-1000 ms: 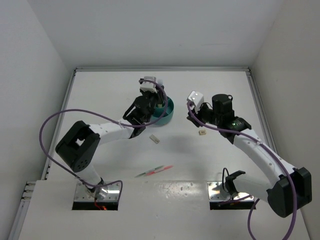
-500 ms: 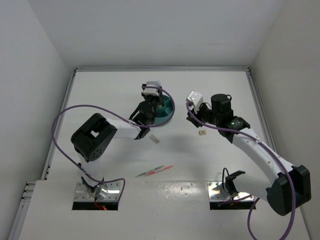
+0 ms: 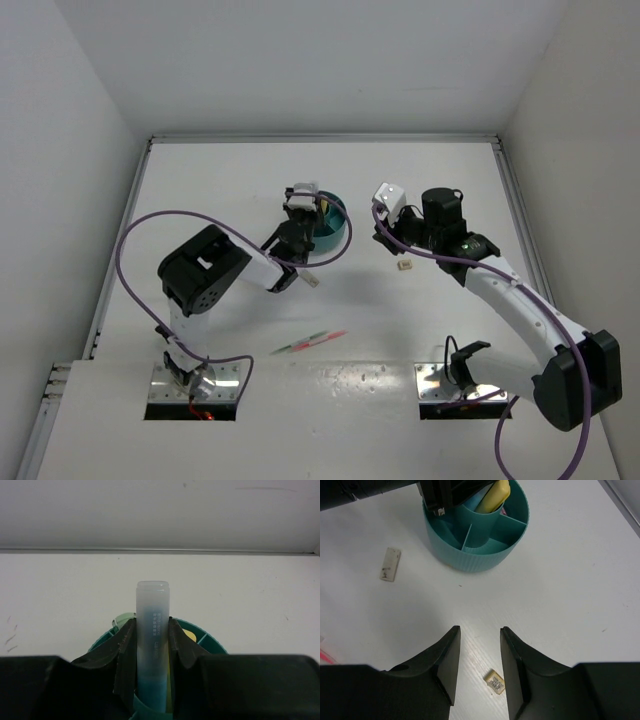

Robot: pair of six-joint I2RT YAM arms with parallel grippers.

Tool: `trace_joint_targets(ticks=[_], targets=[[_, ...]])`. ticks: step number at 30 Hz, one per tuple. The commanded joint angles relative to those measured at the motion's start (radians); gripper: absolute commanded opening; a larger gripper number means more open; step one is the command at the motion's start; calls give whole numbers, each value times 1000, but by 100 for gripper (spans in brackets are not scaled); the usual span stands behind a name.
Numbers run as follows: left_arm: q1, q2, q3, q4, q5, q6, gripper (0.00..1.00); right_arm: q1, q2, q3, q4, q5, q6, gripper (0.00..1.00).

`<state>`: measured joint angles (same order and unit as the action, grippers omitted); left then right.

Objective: Sort the stationery into containers
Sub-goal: Place the stationery in the storage box, then pick up the stationery from the center of the board.

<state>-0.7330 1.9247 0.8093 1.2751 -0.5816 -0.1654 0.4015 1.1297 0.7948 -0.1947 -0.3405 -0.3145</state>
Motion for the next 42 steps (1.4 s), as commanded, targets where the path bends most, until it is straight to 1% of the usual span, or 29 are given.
trace_joint_targets(ticks=[1,6,7,8,10,11,12,13,14,15,20,23,24,25,26,27,28,29,30,31,32,34,35,36,37,38,39,40,42], targets=[[-11,16,-16,202,-9,1,0,-3,4,-3,31,-11,-8,38],[-11,5,-27,190,-9,-28,0,-3,4,-3,31,-11,-8,38],[-11,5,-27,178,-9,-39,2,-3,4,-3,31,-11,-8,38],[-11,-6,-27,162,-9,-39,11,-3,4,-3,31,-11,-8,38],[-11,-6,-27,150,-32,-52,39,-3,4,-3,21,-11,-8,38],[-11,-16,-27,150,-32,-52,62,-3,4,-3,21,-20,-8,38],[-11,-26,-27,150,-32,-52,65,-3,4,-3,21,-20,-8,38],[-11,-26,-27,133,-32,-52,65,-3,4,-3,21,-20,-8,38],[-11,-35,-13,119,-32,-52,71,-3,4,-3,21,-20,-8,38],[-11,-35,-13,97,-41,-52,73,-3,4,-3,21,-20,-8,38],[-2,-67,41,66,-41,-43,74,-3,4,-3,21,-20,-8,38],[7,-108,62,66,-52,-22,74,-3,4,-3,21,-20,-8,38],[7,-127,62,66,-52,-22,74,-3,4,-3,21,-11,-8,40],[7,-148,62,66,-66,-10,73,-3,13,-3,21,12,-8,48],[7,-174,62,43,-66,1,63,-3,13,-3,21,32,8,61],[7,-244,76,3,-75,1,22,-3,13,6,21,56,17,92],[-6,-286,93,-193,-93,-15,0,-3,28,6,21,99,17,100],[-17,-330,175,-377,-172,-75,0,-3,47,17,11,116,8,100],[-28,-399,244,-624,-202,-174,0,-3,62,35,-32,133,-10,65],[-28,-417,311,-1061,-202,-394,0,-3,82,62,-58,176,-32,11],[-28,-429,388,-1223,-160,-480,0,-3,129,63,-78,204,-69,0],[-40,-502,363,-1432,-62,-586,0,-3,180,75,-150,247,-151,0],[-40,-538,276,-1457,36,-611,8,-3,208,75,-150,279,-152,7],[-40,-574,224,-1458,92,-624,48,-3,258,66,-150,300,-194,47],[-28,-611,178,-1477,145,-640,65,-3,283,66,-150,323,-204,63],[-19,-675,107,-1496,202,-655,72,-3,307,66,-137,349,-192,68],[-5,-705,76,-1508,215,-667,84,-3,333,78,-124,406,-120,68],[4,-731,48,-1517,230,-668,86,-3,394,113,-103,444,-48,71],[4,-782,-8,-1527,230,-695,87,-13,477,214,-139,497,136,69]])
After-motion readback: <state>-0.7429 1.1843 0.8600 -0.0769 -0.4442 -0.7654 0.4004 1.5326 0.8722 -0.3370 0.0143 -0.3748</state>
